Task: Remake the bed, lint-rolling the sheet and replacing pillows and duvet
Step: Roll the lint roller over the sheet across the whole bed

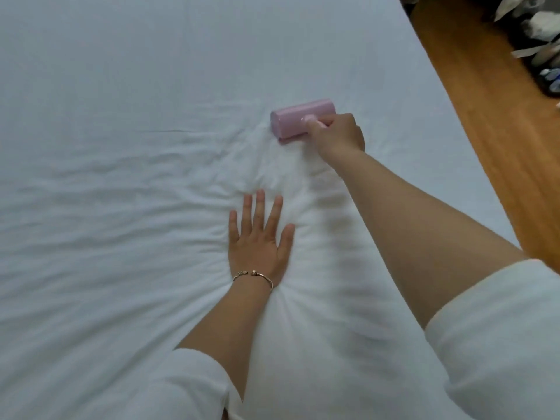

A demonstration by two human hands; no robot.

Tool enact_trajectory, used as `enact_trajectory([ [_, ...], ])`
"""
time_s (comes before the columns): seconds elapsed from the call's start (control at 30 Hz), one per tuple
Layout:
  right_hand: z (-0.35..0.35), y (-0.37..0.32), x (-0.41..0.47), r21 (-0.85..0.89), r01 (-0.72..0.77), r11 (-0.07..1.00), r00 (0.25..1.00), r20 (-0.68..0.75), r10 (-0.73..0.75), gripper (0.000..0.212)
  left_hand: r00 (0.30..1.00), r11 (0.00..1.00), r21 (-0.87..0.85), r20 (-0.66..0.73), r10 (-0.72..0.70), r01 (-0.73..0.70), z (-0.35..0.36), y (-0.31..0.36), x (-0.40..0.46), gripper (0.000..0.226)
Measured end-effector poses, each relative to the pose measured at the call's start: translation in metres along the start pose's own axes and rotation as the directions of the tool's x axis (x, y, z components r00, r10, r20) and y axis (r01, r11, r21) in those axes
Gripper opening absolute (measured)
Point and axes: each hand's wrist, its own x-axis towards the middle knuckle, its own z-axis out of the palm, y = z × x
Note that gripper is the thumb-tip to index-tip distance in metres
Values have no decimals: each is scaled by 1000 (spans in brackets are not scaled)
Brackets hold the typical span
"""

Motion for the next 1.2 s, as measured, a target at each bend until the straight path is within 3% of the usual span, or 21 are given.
enact_trajectory([
  [0.13,20,30,-18,116,-66,991,997,-23,69,35,999,1000,-9,-33,7,-7,6,-1,2,62],
  [0.23,8,47,-45,107,-76,991,996,-36,80,30,1000,1000,4,-9,4,-4,3,-1,2,63],
  [0.53,-45,117,-174,49,-197,979,979,-43,199,34,969,998,50,248,20,-33,-34,2,-4,65],
  [0.83,-88,200,-328,61,-302,951,951,-55,306,37,962,997,26,268,62,-71,-39,48,-178,63],
  [1.2,-148,313,-513,89,-326,941,945,-1,327,34,947,996,42,313,66,-83,-32,89,-382,61],
])
